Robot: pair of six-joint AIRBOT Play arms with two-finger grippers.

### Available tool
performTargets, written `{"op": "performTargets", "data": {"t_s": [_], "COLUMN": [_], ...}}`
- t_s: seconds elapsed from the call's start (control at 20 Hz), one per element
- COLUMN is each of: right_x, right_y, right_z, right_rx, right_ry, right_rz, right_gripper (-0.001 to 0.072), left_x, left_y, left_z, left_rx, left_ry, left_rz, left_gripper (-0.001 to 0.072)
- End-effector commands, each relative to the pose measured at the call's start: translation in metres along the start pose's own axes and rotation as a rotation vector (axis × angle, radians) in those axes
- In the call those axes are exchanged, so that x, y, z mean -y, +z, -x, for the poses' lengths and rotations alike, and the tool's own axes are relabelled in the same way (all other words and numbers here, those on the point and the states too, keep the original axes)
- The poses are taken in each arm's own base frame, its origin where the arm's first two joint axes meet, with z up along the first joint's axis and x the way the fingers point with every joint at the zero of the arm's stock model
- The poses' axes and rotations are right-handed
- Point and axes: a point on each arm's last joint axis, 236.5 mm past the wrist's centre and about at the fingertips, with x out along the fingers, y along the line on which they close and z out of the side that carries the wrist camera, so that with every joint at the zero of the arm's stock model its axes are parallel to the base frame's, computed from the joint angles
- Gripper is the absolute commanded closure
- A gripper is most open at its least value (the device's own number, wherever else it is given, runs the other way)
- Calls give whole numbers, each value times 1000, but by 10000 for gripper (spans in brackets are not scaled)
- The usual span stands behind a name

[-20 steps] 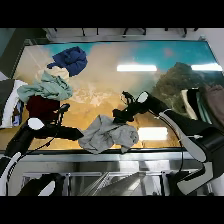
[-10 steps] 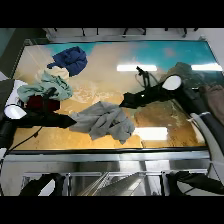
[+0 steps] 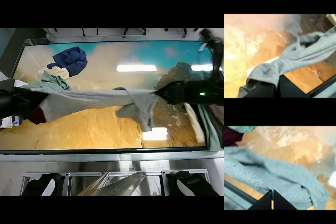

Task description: Fold the shirts.

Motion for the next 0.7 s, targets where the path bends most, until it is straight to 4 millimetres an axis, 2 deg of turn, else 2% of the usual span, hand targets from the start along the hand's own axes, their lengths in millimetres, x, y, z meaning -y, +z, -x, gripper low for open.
{"op": "performTargets", "data": {"t_s": [0.0,0.1,0.15,0.25,0.4,0.55,0.65], "right_x": [5,1,7,26,58,76,100], "right_y": [3,8,11,13,18,33,29], "right_z": [66,73,67,37,-41,-131,-189], "right_rx": [55,67,59,-15,-146,-164,-189], "right_ry": [-156,-158,-171,-185,-152,-45,-22], "right_rz": [69,81,74,42,-45,-145,-221], "right_gripper": [689,689,689,688,688,688,687], "left_x": [23,30,29,18,3,-29,-49], "left_y": [2,-30,-45,-70,-124,-170,-198], "left_z": [56,55,50,28,-24,-78,-109], "left_rx": [32,-64,-97,-138,-264,-347,-409], "left_ry": [75,53,46,38,-31,-40,-41], "left_rz": [-29,22,39,94,213,227,253], "left_gripper": [696,696,696,696,696,696,696]}}
